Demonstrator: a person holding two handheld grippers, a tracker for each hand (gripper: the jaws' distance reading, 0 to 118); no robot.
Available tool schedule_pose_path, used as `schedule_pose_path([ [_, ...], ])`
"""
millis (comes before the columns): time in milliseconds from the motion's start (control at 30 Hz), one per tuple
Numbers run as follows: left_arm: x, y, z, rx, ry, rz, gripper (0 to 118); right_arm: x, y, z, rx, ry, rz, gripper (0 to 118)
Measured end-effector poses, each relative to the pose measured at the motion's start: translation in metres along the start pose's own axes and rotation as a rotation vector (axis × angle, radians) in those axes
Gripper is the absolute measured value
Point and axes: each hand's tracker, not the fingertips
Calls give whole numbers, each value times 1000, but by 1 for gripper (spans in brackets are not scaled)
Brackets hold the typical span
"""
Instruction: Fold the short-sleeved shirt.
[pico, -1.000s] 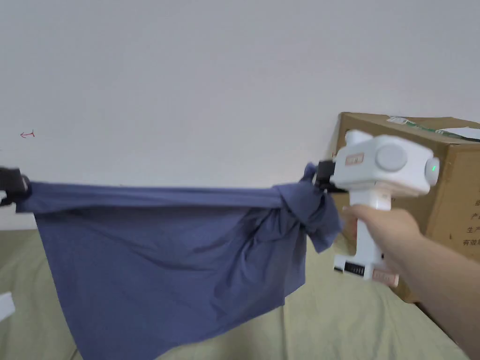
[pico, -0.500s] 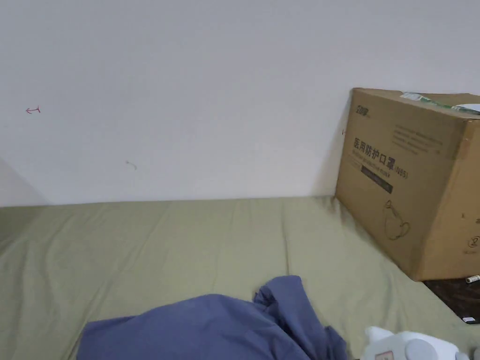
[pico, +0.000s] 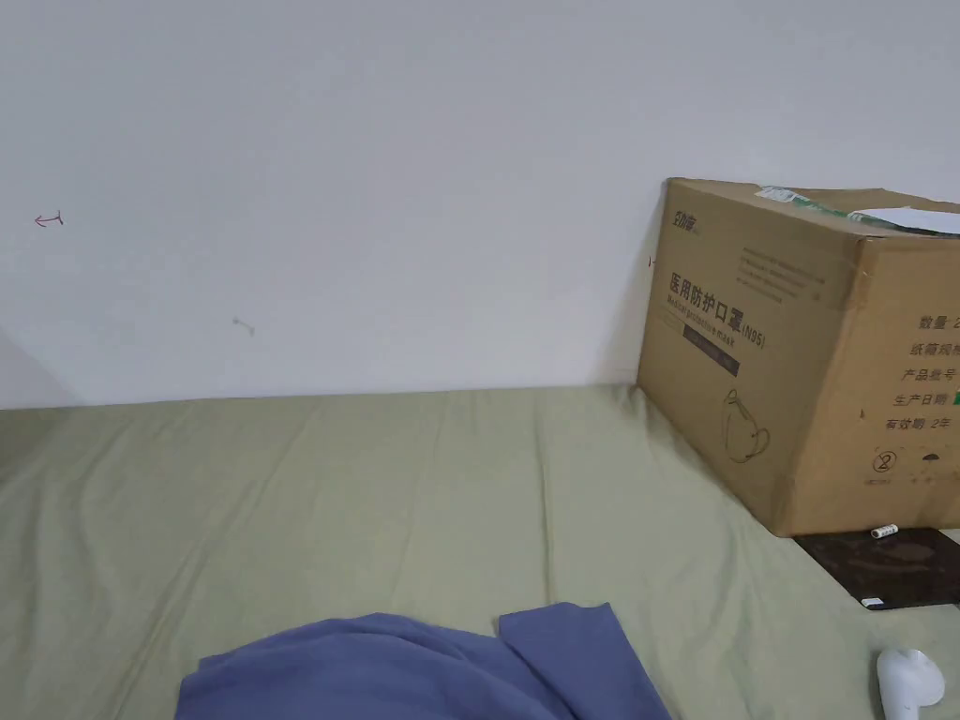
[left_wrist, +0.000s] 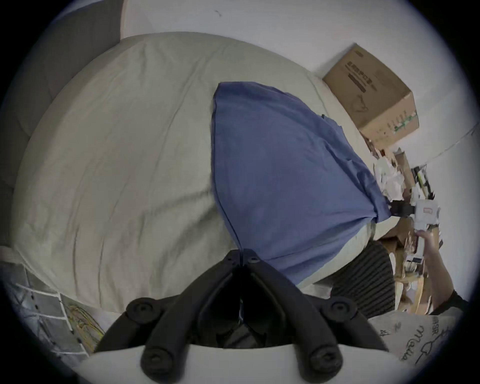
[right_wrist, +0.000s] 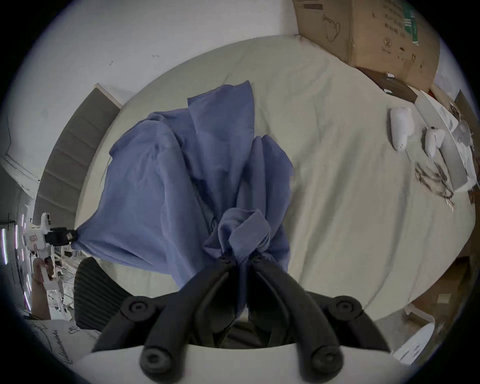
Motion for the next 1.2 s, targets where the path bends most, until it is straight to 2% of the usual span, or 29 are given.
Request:
schedule_pose_path([
  [133,2,3,-10,-10,-17,-3,0,-4,-6,-2,-17,-18,-52,4],
  [233,1,6,-14,27,-20,23,0,-12,-7,-4,4,-60,-11,5],
  [333,-3,8,-10,88,-55,99,5,-20,-8,3,15,-69,-1,17],
  [367,-2,7,-6,118,-74,106,5,-21,-8,8,31,-73,3,17],
  [400,0,7,-2,145,-82,101,22,-22,-8,13,49,-78,6,45],
  [433,3,6,3,172,-84,86,46,-23,-9,18,69,-70,2,76],
  [467,5,6,6,197,-80,68,76,-24,-11,23,94,-52,-5,102],
  [500,11,5,11,225,-79,43,109,-23,-10,30,138,-38,-15,117],
  [533,16,3,17,263,-82,26,118,-26,-11,39,189,-26,-23,117],
  [567,21,4,26,333,-101,12,116,-28,-11,47,227,-14,-36,117],
  [733,50,14,53,439,-180,1,115,-46,-8,75,359,64,-83,116],
  [767,54,17,57,448,-213,-7,110,-50,-5,79,374,77,-83,115],
  [800,58,21,61,473,-242,-22,92,-55,-3,83,398,80,-76,108],
  [833,62,27,65,491,-244,-39,61,-61,-1,86,441,83,-62,89],
  [867,64,35,64,503,-226,-58,26,-66,2,88,480,86,-51,48],
  [900,70,45,63,511,-180,-86,0,-72,8,88,492,86,-31,0],
  [967,75,66,58,509,-130,-124,0,-79,18,83,508,44,-44,0],
  [1000,67,88,47,480,-128,-127,0,-79,26,80,495,74,-42,0],
  [1100,51,149,11,375,-4,-68,0,-83,45,67,482,105,-48,0],
  [1200,22,215,-42,265,12,-6,0,-87,62,52,452,103,-29,0],
])
